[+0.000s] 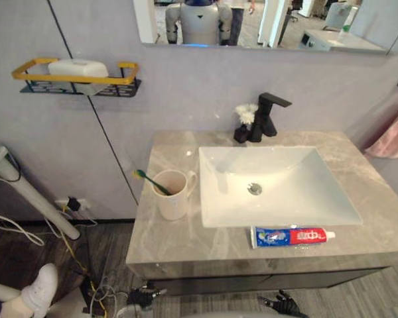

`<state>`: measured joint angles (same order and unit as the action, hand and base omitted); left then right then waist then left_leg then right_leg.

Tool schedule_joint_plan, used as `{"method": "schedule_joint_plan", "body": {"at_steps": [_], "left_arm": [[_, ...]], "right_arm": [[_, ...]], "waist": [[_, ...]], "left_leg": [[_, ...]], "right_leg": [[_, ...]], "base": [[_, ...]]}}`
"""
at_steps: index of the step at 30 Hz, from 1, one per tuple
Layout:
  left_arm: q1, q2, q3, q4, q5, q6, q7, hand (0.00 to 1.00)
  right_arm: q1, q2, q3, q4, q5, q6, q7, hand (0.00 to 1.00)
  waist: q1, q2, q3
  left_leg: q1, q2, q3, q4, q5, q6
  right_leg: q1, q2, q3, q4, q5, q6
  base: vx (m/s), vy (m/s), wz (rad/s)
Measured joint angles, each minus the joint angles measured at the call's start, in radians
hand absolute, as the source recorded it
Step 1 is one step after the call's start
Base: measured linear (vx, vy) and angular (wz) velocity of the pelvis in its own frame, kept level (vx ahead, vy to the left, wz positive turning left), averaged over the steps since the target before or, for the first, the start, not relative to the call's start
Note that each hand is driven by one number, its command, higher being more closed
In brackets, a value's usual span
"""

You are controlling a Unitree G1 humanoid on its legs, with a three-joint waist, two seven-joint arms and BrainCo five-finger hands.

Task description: Organize washtable

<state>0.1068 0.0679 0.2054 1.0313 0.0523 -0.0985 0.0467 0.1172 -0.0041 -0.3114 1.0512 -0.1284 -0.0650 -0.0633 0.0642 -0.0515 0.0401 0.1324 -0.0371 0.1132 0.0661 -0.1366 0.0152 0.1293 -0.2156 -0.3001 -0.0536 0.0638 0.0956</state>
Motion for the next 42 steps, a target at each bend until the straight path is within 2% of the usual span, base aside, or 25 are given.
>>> {"method": "schedule_joint_plan", "body": {"at_steps": [3,6,12,14,15,23,28,31,36,39,42], "left_arm": [[0.0,-0.001,-0.007,0.001,0.0,0.0,0.001,0.0],[0.0,-0.006,-0.017,0.003,0.0,0.0,0.0,0.0],[0.002,-0.015,-0.017,0.005,0.0,0.0,0.0,0.0],[0.003,-0.018,-0.017,0.017,0.0,0.0,0.0,0.0],[-0.01,-0.026,-0.007,0.019,-0.001,0.003,0.002,0.0],[-0.01,-0.026,-0.008,0.019,-0.002,0.003,0.002,0.0],[-0.011,-0.022,-0.017,0.024,-0.023,0.003,0.004,0.0],[-0.013,-0.004,-0.029,0.036,-0.046,0.005,0.007,0.0],[0.003,0.035,-0.089,0.038,-0.044,0.001,0.005,0.0],[0.012,0.04,-0.085,0.038,-0.043,0.0,0.005,0.0],[0.035,0.044,-0.07,0.037,-0.05,-0.001,0.01,0.0]], "right_arm": [[0.004,-0.009,0.012,0.001,0.0,-0.001,0.0,0.0],[0.006,-0.026,0.015,0.0,0.0,-0.003,0.0,0.0],[0.01,-0.046,0.015,0.0,0.0,-0.003,-0.002,0.0],[0.01,-0.052,0.015,0.0,0.0,-0.003,-0.002,0.0],[0.037,-0.056,0.016,-0.017,0.0,-0.003,-0.003,0.0],[0.038,-0.056,0.015,-0.016,0.015,-0.003,-0.003,0.0],[0.043,-0.054,0.005,-0.012,0.118,-0.004,-0.002,0.0],[0.042,-0.047,-0.017,-0.006,0.171,-0.007,-0.004,0.0],[0.042,-0.054,-0.091,-0.024,0.177,-0.009,-0.033,0.0],[0.055,-0.091,-0.201,-0.098,0.174,-0.01,-0.054,0.0],[0.068,-0.13,-0.293,-0.254,0.174,-0.021,-0.091,0.0]], "waist": [[0.0,0.006,-0.001],[-0.004,0.02,0.0],[-0.011,0.027,0.0],[-0.023,0.031,-0.004],[-0.025,0.045,0.019],[-0.025,0.043,0.02],[-0.026,0.041,0.023],[-0.026,0.037,0.026],[-0.027,0.034,0.026],[-0.032,0.033,0.026],[-0.051,0.032,0.025]], "left_leg": [[0.001,0.001,0.001,-0.012,0.0,0.001],[0.003,0.013,-0.001,-0.017,0.005,-0.004],[0.006,0.036,-0.003,-0.039,0.017,-0.023],[0.008,0.041,-0.002,-0.049,0.02,-0.027],[0.023,0.064,0.006,-0.05,0.017,-0.033],[0.022,0.065,0.007,-0.05,0.017,-0.034],[0.029,0.066,0.016,-0.051,0.016,-0.035],[0.041,0.068,0.03,-0.051,0.014,-0.038],[0.056,0.071,0.056,-0.041,0.001,-0.041],[0.056,0.07,0.066,-0.025,-0.012,-0.037],[0.053,0.07,0.075,-0.028,-0.016,-0.04]], "right_leg": [[-0.011,0.005,0.002,0.001,-0.015,0.02],[-0.013,0.021,0.004,0.002,-0.015,0.02],[-0.015,0.045,0.004,-0.008,-0.014,0.019],[-0.013,0.054,0.005,-0.021,-0.011,0.015],[0.007,0.072,0.008,-0.038,-0.01,0.018],[0.005,0.073,0.009,-0.037,-0.01,0.017],[0.004,0.073,0.017,-0.035,-0.01,0.017],[0.005,0.075,0.034,-0.029,-0.01,0.017],[0.004,0.077,0.059,-0.017,-0.01,0.017],[0.002,0.075,0.068,-0.017,-0.011,0.016],[-0.012,0.076,0.079,-0.015,-0.012,0.015]], "base": [[-0.09,-0.064,-0.11],[-0.09,-0.068,-0.06],[-0.04,-0.062,0.0],[0.0,-0.037,-0.01],[0.0,0.0,0.0],[0.0,0.0,0.0],[0.0,0.0,-0.05],[-0.03,-0.004,-0.14],[-0.06,-0.003,-0.19],[-0.05,0.008,-0.11],[-0.01,0.007,-0.11]]}}
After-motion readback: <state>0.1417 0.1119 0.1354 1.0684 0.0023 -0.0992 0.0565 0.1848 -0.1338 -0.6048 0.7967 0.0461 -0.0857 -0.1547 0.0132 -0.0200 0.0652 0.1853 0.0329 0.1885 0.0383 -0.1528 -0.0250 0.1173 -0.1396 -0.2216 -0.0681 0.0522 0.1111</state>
